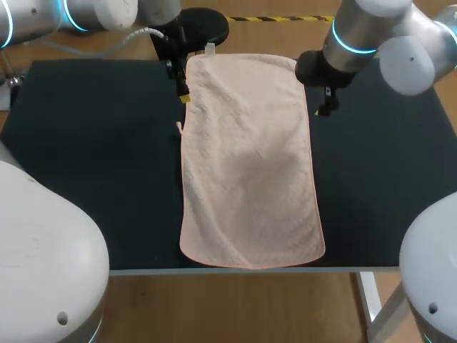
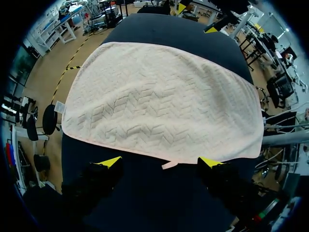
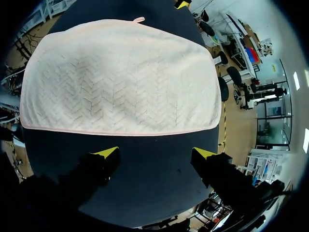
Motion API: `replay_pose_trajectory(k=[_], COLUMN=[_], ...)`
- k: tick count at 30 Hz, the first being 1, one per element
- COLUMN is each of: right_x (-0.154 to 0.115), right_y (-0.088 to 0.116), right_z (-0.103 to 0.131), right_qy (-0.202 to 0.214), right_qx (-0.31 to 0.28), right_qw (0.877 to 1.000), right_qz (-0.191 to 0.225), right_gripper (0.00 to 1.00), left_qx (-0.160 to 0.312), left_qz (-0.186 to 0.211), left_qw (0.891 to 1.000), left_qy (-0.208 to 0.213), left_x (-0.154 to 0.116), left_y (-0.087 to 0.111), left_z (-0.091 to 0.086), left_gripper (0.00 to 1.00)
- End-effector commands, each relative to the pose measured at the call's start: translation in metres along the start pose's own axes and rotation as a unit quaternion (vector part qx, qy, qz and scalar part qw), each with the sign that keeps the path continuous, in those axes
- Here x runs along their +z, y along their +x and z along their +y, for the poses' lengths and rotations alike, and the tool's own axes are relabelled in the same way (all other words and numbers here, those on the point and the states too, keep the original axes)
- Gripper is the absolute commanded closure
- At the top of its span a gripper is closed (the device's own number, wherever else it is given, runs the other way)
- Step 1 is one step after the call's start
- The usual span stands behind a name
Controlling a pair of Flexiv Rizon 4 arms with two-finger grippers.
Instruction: Fold the towel
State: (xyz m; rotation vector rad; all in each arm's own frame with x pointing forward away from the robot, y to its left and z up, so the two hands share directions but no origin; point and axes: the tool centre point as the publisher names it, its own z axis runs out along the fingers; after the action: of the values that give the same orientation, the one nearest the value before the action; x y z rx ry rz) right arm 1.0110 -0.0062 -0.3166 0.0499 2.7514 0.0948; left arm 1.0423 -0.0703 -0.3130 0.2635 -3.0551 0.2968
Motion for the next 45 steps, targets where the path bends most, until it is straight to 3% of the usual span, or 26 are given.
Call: replay_pose_trajectory(k=[1,8,16,28,45], right_x=[-0.002,0.004,0.022,0.063,0.093], right_y=[0.000,0.012,0.036,0.051,0.054], right_z=[0.001,0.011,0.021,0.027,0.027], right_qy=[0.004,0.019,0.000,0.023,0.023], right_qx=[0.000,0.029,0.045,0.020,0.006], right_qw=[1.000,0.998,0.993,0.990,0.987], right_qz=[0.001,0.053,0.106,0.139,0.162], right_gripper=[0.00,0.00,0.00,0.00,0.00], left_qx=[0.011,0.050,0.073,0.058,0.052], left_qz=[-0.004,0.012,0.011,-0.008,0.004], left_qw=[1.000,0.998,0.997,0.997,0.997], left_qy=[-0.013,-0.026,-0.025,-0.045,-0.055], left_x=[-0.005,0.005,0.034,0.072,0.106], left_y=[-0.004,-0.002,0.012,0.024,0.015], left_z=[0.001,-0.010,-0.018,-0.010,0.000], left_gripper=[0.00,0.00,0.00,0.00,0.00])
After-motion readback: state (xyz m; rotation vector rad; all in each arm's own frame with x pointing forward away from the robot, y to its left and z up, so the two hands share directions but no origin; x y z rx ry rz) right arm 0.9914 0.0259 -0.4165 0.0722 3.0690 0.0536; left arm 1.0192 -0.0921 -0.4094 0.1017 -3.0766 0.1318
